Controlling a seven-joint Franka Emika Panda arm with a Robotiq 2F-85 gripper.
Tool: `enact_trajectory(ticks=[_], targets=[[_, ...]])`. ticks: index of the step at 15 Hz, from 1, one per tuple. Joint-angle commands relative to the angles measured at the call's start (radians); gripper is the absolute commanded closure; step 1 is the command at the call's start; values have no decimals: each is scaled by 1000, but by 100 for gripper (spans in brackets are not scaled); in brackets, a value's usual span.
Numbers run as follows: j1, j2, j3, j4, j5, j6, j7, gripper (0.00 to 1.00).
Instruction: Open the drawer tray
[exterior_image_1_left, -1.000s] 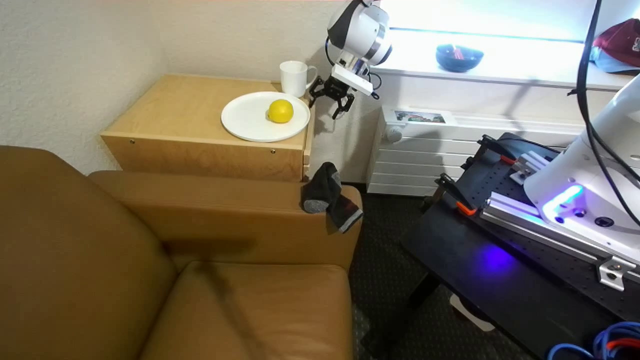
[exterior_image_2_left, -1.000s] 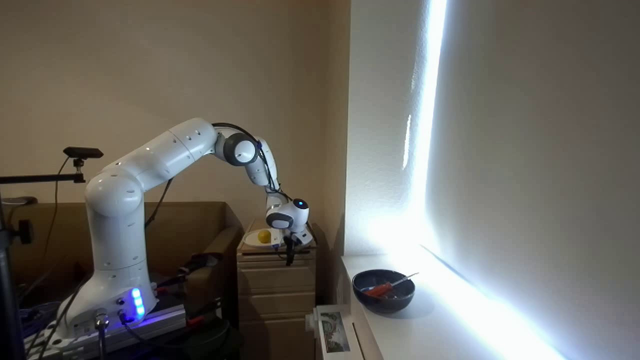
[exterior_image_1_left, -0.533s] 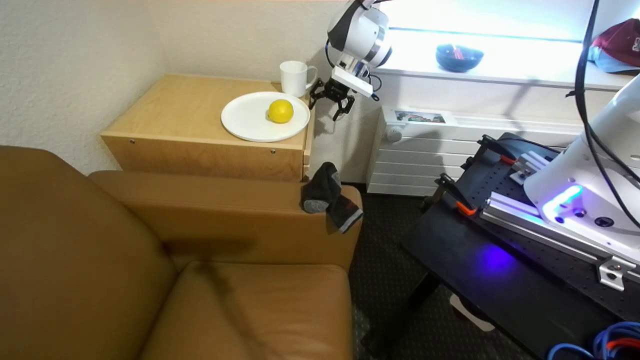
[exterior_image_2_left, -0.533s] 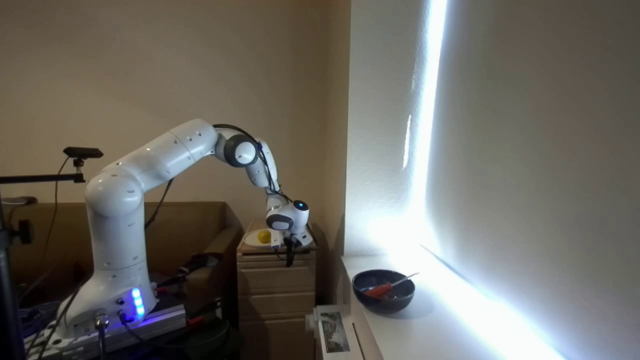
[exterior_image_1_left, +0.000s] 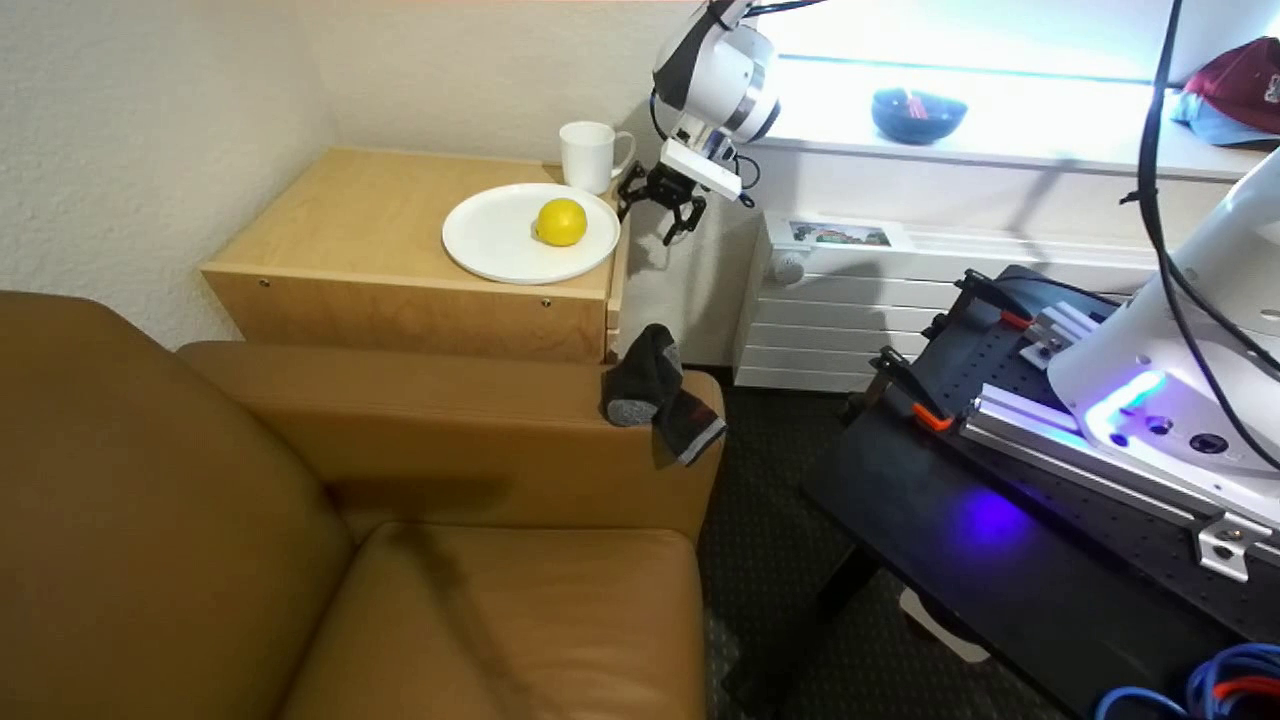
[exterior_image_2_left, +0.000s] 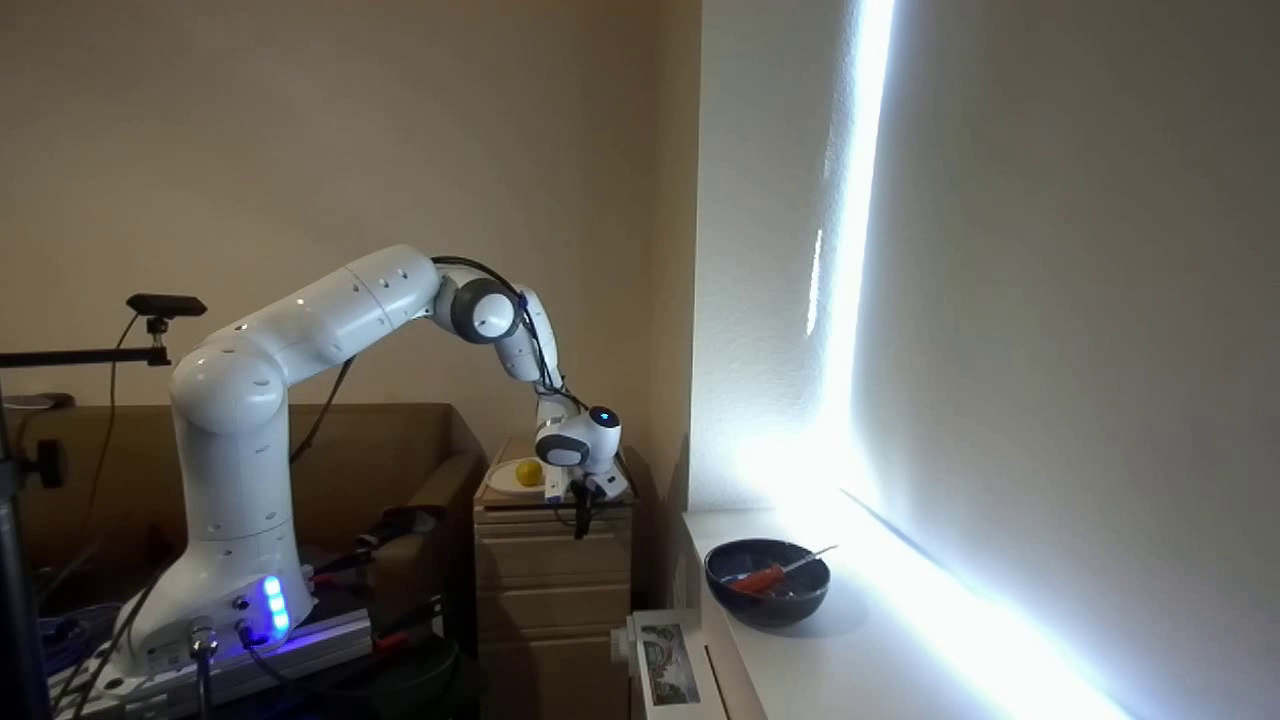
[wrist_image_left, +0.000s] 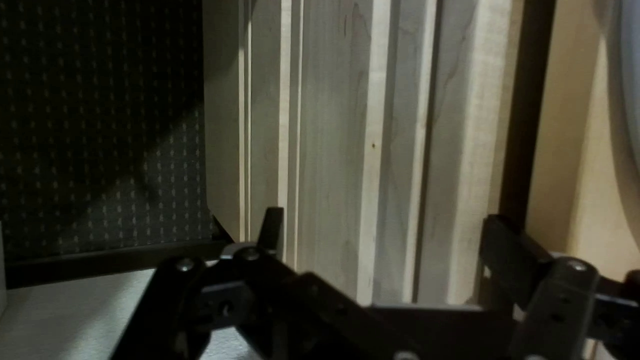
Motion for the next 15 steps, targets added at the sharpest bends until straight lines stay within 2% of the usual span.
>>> enact_trajectory(ticks=[1,6,13,15], targets=[[-10,47,12,46,17,20,-7,0],[1,59,-8,48,4,27,0,0],[37,21,-96,-16,-33,37,35,0],[67,-1,-147,-47,-55,30,63,0]])
